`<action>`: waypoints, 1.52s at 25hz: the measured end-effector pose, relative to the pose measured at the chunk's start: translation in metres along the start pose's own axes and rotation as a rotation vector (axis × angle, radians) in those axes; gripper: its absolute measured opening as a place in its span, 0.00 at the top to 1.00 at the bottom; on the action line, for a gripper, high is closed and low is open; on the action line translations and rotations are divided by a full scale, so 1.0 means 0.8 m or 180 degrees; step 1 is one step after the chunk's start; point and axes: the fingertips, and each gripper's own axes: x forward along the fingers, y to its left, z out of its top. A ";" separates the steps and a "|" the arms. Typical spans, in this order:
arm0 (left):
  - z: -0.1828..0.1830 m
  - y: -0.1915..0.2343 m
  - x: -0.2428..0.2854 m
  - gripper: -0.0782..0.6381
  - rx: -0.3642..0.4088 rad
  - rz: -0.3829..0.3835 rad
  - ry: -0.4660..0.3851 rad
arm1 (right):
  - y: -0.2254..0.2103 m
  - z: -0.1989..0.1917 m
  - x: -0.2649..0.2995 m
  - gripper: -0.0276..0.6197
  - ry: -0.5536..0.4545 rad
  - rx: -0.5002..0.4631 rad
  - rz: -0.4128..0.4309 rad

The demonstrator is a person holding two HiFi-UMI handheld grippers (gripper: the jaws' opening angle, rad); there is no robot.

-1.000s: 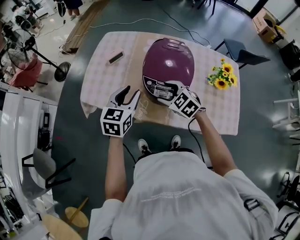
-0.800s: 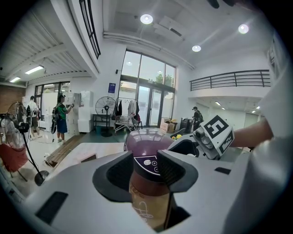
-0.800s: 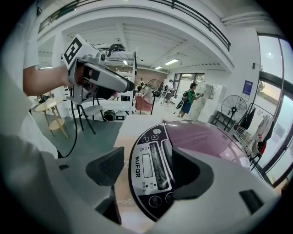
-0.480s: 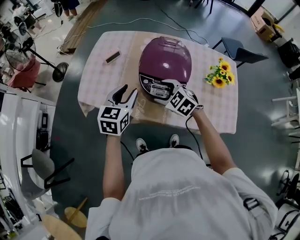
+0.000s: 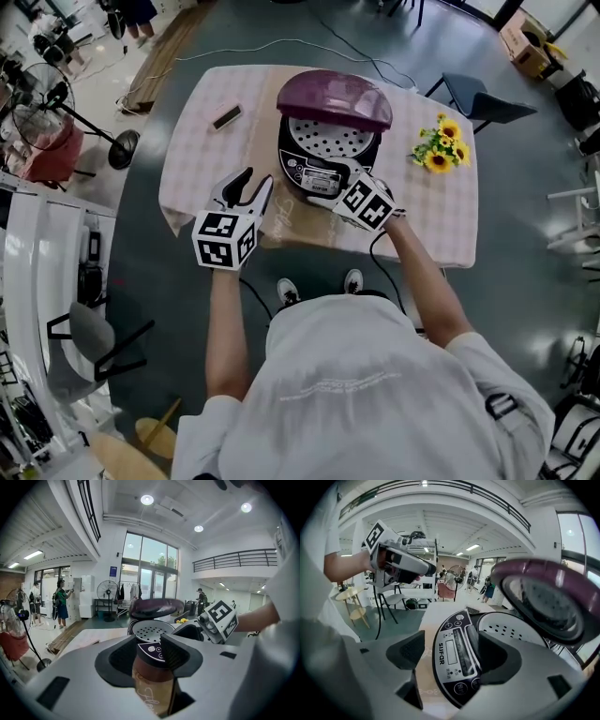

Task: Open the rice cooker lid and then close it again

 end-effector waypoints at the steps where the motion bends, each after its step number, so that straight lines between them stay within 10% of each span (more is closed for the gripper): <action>1: 0.000 0.000 0.000 0.64 0.0003 0.0002 0.0000 | -0.002 0.000 0.000 0.41 -0.0003 0.0017 0.0023; 15: -0.002 0.002 -0.004 0.64 0.0070 0.0018 0.0053 | -0.018 0.000 -0.010 0.43 -0.0057 0.0293 -0.0033; 38: 0.115 -0.046 0.029 0.66 0.0528 -0.0278 -0.0477 | -0.129 0.091 -0.216 0.77 -0.1321 0.0676 -0.1555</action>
